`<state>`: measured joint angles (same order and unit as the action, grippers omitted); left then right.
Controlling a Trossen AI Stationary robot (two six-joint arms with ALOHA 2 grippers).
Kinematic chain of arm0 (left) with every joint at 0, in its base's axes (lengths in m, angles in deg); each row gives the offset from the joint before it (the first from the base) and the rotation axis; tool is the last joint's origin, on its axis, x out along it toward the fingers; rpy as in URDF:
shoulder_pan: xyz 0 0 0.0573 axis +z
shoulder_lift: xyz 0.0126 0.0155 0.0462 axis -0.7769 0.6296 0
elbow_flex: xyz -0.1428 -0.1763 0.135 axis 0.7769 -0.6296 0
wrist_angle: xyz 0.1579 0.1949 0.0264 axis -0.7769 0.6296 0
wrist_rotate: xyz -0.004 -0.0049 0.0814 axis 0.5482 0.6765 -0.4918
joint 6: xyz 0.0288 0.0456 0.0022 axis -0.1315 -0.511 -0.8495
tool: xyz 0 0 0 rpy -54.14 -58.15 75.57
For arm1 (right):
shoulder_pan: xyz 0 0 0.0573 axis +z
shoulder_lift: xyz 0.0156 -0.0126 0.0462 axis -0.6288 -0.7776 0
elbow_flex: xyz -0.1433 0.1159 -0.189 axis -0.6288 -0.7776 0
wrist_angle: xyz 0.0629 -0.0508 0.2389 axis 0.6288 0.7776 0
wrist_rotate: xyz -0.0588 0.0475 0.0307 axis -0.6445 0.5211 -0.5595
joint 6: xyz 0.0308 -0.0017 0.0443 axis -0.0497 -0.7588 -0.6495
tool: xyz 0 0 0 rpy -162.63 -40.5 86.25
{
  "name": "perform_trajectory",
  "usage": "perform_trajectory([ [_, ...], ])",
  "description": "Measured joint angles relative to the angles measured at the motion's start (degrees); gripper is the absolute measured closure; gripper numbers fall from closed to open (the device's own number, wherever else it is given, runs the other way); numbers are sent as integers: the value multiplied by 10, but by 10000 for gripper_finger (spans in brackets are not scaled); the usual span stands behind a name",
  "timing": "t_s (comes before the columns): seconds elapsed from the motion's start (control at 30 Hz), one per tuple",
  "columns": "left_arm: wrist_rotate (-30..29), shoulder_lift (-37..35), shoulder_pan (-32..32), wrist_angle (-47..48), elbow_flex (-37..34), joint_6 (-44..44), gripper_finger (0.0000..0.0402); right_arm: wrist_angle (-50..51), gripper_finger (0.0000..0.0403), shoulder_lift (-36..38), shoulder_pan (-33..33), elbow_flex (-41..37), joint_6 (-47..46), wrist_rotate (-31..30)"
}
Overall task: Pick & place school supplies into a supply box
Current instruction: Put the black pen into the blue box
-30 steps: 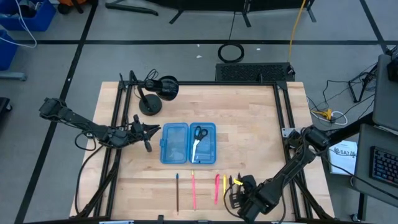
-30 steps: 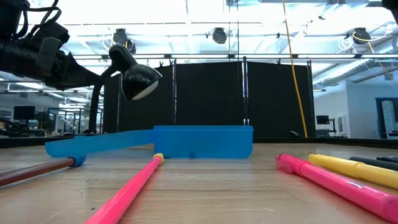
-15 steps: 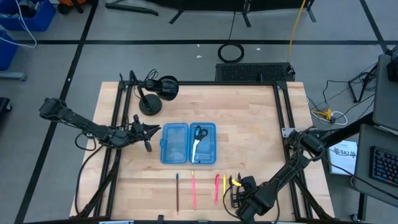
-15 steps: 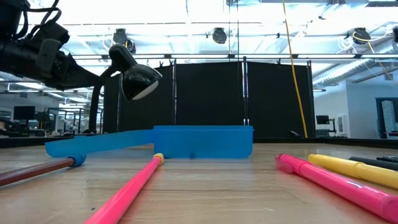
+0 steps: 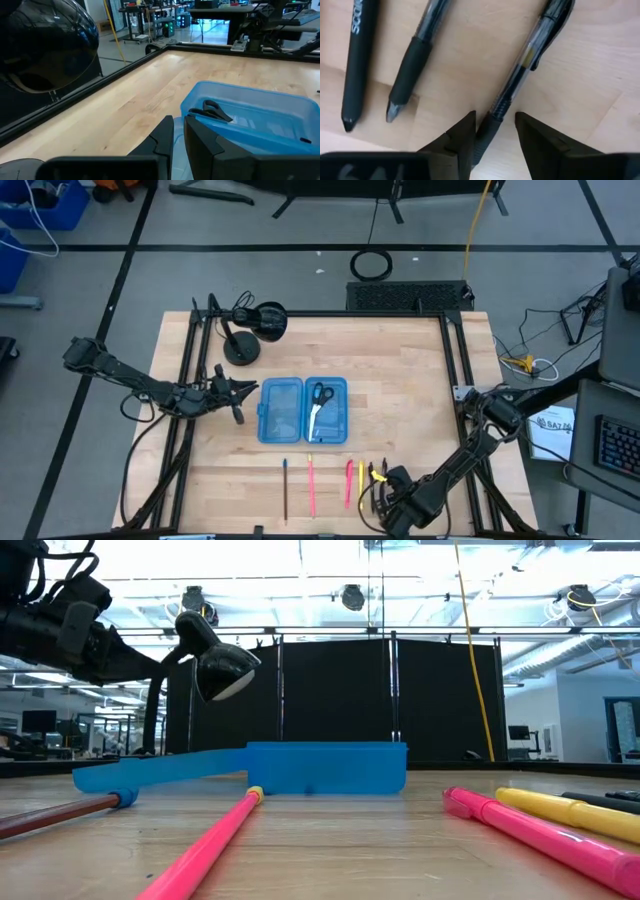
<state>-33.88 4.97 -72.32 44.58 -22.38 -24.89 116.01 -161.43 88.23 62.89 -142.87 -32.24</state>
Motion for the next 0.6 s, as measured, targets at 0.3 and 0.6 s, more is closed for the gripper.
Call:
perform_trajectory([
  [0.3, 1, 0, 0, 3, 0, 16, 353, -56, 346, 6, 8, -53, -13, 13],
  [0.6, 1, 0, 0, 12, 0, 24, 353, -65, 368, 16, 9, -55, -2, 15],
])
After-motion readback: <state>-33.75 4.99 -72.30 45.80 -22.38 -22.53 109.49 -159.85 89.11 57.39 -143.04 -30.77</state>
